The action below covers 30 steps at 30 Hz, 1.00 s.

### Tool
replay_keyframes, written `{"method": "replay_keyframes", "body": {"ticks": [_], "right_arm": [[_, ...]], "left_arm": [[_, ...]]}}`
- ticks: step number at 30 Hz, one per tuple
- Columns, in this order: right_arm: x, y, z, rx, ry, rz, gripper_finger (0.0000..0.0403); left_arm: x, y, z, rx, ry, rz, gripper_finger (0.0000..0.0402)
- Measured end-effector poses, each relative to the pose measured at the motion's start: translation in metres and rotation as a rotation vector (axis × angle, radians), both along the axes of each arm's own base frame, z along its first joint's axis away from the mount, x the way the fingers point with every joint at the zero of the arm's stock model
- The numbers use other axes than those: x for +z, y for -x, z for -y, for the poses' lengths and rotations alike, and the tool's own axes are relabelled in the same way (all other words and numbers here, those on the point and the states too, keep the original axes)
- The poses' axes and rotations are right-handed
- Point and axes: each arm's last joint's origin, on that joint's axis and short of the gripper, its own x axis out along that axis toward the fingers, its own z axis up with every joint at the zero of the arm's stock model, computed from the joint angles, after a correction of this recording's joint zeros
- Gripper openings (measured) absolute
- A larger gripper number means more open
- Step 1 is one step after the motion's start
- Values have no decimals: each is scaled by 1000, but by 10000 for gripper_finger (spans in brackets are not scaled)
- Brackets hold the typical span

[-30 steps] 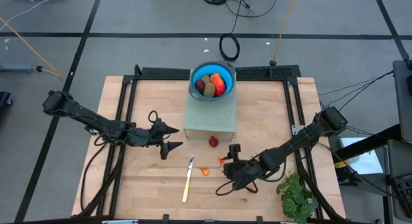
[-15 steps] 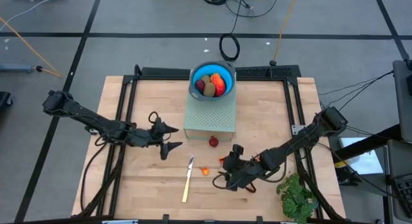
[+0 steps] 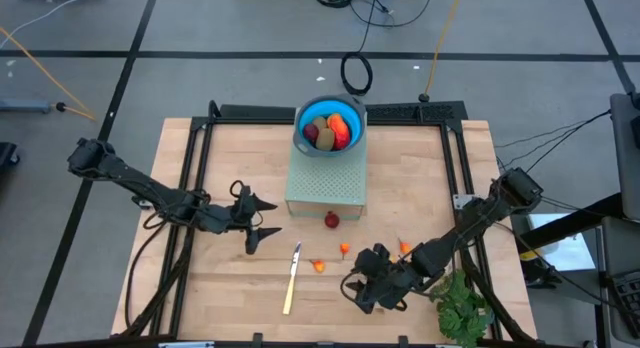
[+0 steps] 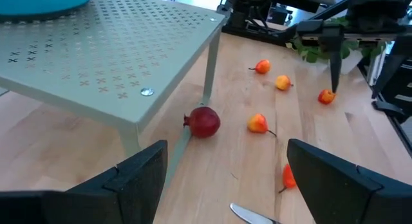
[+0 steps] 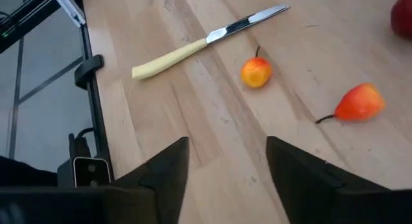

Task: Pick & Place Fruit
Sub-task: Put the pomegranate into the blue strainer bowl on the shelf

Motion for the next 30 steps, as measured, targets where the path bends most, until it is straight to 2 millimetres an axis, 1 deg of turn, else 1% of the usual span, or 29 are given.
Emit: {"method": "replay_keyframes", "body": {"ticks": [5,9,13,15,16,20,22,25,27,30], "right_arm": [[0,2,-3,20,8,-2,131],[0,2,-2,51,43,-4,78],[-2,5,0,99,115,-37,28],[-1,8,2,126,152,-56,8],[0,10,4,138,173,-70,4],[8,22,13,168,250,-132,10],[14,30,19,177,289,-124,7],[19,49,31,189,312,-90,1],[20,63,41,191,296,-54,2],[22,85,58,196,243,44,1]], "left_arm": [[2,1,4,-19,-3,8,319],[12,0,9,-24,2,39,319],[20,-7,19,6,-48,44,319],[25,-14,27,14,-72,32,319],[28,-18,31,15,-84,19,319],[33,-42,47,41,-126,-39,319],[37,-56,55,49,-130,-49,319],[40,-77,66,76,-123,-58,319],[41,-90,73,88,-115,-57,319],[45,-109,83,118,-100,-41,319]]}}
